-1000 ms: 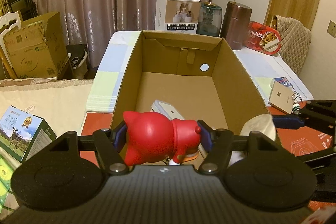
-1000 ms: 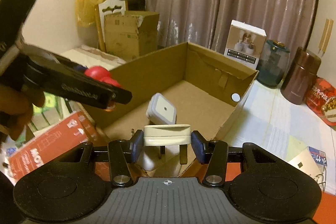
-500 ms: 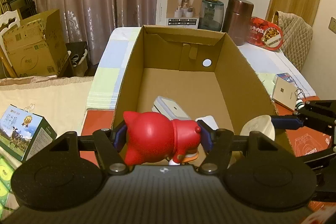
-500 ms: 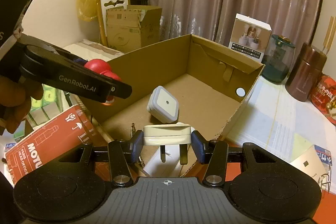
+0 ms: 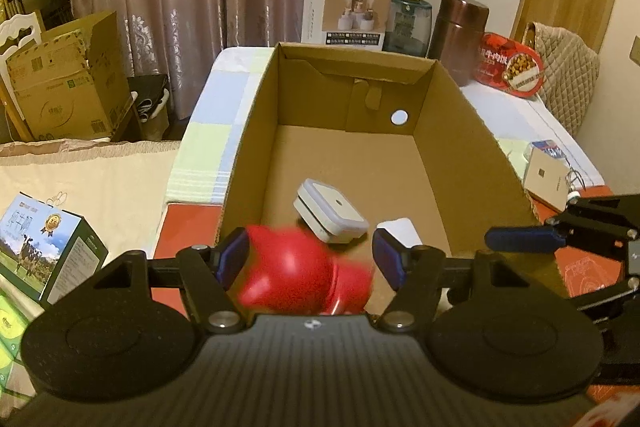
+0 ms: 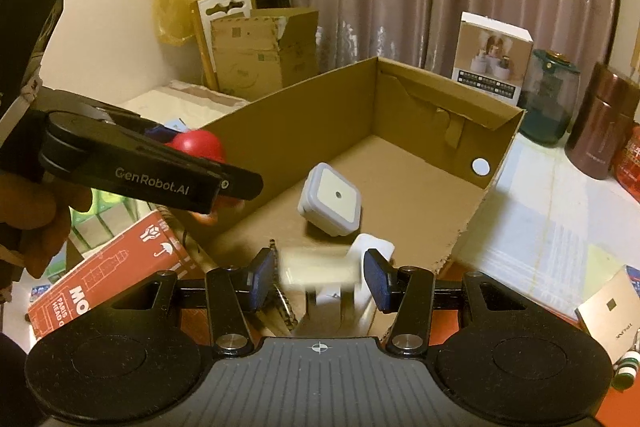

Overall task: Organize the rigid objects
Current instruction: 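Lower the red toy and white plug into the box and open both tools, then withdraw both open tools from the box toward the router and bottle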

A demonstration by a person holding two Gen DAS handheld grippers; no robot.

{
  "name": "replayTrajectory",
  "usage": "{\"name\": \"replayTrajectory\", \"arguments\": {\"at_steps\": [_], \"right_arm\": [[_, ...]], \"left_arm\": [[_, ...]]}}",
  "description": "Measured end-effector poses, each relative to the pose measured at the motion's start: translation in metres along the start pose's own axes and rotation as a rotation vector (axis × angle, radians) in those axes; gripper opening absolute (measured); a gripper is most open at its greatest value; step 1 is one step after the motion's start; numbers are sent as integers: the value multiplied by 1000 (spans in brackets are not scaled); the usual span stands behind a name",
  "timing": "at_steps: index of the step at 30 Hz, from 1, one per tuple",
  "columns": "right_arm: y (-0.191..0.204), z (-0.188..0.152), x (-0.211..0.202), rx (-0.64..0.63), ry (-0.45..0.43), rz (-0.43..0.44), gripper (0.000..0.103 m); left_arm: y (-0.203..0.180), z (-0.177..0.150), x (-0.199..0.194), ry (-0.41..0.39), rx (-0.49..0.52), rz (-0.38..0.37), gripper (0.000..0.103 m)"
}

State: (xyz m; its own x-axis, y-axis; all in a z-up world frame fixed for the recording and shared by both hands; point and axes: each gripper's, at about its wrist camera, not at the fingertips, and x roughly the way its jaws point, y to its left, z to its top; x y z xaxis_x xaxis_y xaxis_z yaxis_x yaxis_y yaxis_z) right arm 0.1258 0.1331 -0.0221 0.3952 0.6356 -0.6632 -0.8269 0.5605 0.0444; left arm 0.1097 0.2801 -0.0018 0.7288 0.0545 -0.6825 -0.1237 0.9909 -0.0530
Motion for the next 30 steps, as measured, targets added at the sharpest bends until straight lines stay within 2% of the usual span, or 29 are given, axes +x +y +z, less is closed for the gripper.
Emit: {"name": "replayTrajectory", "arguments": {"at_steps": [7,14,22,30], "right_arm": [[0,-2,-13,14,-26,-17,47],[-2,-9,-46,47,-79,-53,48],[-12,-25,-94,114,-123,-126,52],[-36,-48,-139,227,-124,-216,58]], "left_arm": [[-2,2,-11,-26,-5,6,63],[-11,3,-28,-54,-17,-1,63],[-38,2,-52,-76,-15,-35,63],[-77,-2,-72,-83,-10,-81,63]]}}
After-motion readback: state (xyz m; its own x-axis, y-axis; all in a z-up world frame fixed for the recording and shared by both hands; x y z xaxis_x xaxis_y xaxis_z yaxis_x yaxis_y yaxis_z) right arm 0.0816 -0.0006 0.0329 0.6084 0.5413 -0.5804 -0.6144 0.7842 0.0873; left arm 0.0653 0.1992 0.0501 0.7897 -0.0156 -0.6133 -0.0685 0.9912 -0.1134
